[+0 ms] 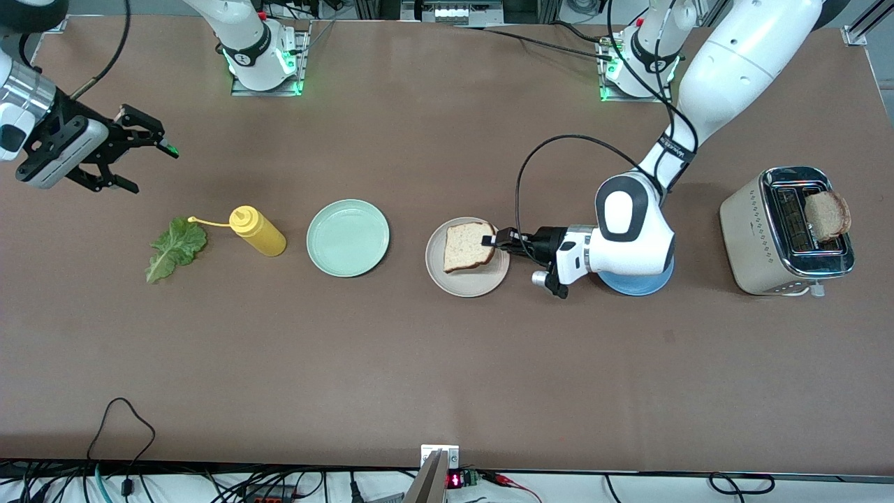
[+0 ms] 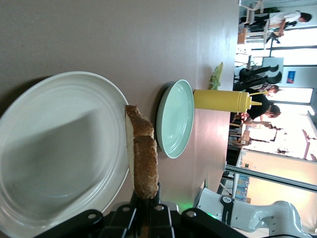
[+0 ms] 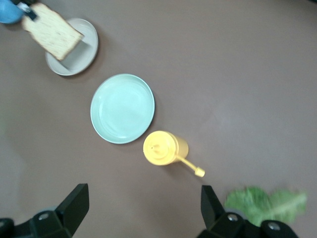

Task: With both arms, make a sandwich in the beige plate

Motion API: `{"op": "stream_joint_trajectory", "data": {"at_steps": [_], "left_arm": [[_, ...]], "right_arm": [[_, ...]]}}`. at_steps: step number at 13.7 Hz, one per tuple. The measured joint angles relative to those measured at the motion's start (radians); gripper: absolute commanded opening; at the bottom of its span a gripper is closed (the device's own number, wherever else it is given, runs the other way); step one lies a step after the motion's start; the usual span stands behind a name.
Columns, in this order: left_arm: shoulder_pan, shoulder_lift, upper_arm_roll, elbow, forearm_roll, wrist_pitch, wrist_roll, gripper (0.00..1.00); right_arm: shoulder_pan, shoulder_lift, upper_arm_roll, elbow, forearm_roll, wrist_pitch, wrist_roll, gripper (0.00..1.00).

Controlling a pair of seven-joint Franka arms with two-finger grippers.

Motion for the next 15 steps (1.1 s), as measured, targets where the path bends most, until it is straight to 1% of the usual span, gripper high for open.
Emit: {"op": "stream_joint_trajectory", "data": {"at_steps": [1,3,5,7,8,9,10,12,15], "left_arm": [[0.001,0.017,0.001,-0.006,-0.025,0.002,0.045,0.00],[0.003,0.043,0.002,-0.015,-0.052,0.003,0.105,0.00],[0.003,0.060,0.002,-0.019,-0.077,0.004,0.138,0.00],[0.003,0.073,0.002,-0.020,-0.116,0.004,0.180,0.00],[0.003,0.079,0.002,-0.022,-0.124,0.004,0.194,0.13],[0.003,0.085,0.002,-0.022,-0.126,0.004,0.199,0.73],[0.003,0.089,0.002,-0.022,-0.126,0.005,0.202,1.00],[0.007,0.090,0.004,-0.021,-0.126,0.013,0.207,1.00],[0.020,0.087,0.006,-0.015,-0.126,0.015,0.214,1.00]], "right_arm": [[-0.001,0.002,-0.030,-0.041,0.068,0.026,-0.116,1.00],[-0.002,0.017,-0.070,-0.110,0.217,0.062,-0.344,1.00],[-0.006,0.054,-0.091,-0.143,0.338,0.072,-0.528,1.00],[-0.030,0.118,-0.096,-0.153,0.472,0.065,-0.737,1.00],[-0.046,0.160,-0.096,-0.156,0.538,0.045,-0.836,1.00],[-0.063,0.206,-0.097,-0.156,0.594,0.016,-0.931,1.00],[-0.076,0.249,-0.097,-0.156,0.639,-0.008,-1.017,1.00],[-0.099,0.328,-0.097,-0.154,0.709,-0.065,-1.163,1.00],[-0.126,0.426,-0.098,-0.136,0.776,-0.151,-1.311,1.00]]}}
